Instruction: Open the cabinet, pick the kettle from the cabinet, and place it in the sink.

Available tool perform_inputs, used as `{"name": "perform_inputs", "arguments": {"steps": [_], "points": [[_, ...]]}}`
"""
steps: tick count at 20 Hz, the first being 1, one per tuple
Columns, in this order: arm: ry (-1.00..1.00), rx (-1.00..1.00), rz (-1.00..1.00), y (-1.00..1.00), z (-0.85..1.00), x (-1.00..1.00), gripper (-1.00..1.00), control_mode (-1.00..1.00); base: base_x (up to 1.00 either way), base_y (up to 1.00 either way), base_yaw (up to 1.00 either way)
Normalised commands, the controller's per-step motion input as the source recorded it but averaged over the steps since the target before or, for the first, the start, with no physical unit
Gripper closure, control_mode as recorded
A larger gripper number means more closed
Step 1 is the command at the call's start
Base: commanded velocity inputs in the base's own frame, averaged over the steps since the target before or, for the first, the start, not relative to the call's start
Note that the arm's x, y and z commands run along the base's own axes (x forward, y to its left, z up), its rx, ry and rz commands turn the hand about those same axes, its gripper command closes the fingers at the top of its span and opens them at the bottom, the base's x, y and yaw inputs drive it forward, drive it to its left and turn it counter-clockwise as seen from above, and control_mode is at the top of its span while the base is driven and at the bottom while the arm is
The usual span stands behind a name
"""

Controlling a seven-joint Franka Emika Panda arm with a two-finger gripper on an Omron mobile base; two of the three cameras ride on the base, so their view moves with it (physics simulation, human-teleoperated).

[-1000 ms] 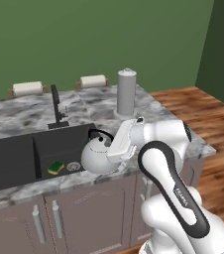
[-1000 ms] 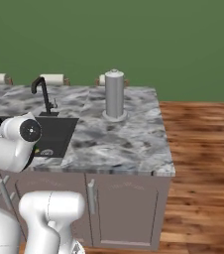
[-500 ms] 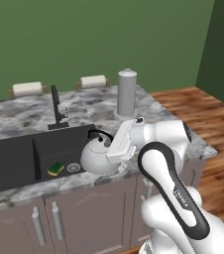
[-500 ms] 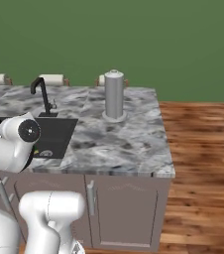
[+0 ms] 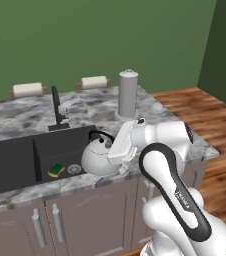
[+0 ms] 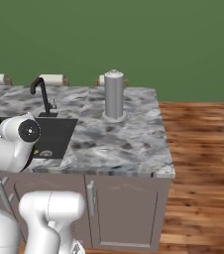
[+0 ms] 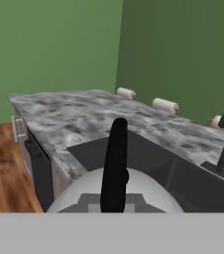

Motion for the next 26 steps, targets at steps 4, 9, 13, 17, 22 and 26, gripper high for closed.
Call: {"name": "perform_inputs", "arguments": {"steps": [4,9,13,17,22,26], "points": [[0.0,0.0,0.0,0.0,0.0,0.0,1.0,1.0,0.32,0.02,0.0],[0.0,0.0,0.0,0.0,0.0,0.0,1.0,1.0,0.11,0.0,0.0],[0.0,0.0,0.0,0.0,0.0,0.0,1.0,1.0,0.0,0.0,0.0],[0.0,0.0,0.0,0.0,0.0,0.0,1.0,1.0,0.0,0.0,0.0],[0.0,0.0,0.0,0.0,0.0,0.0,1.0,1.0,0.0,0.0,0.0],[0.0,0.0,0.0,0.0,0.0,0.0,1.0,1.0,0.0,0.0,0.0]]}}
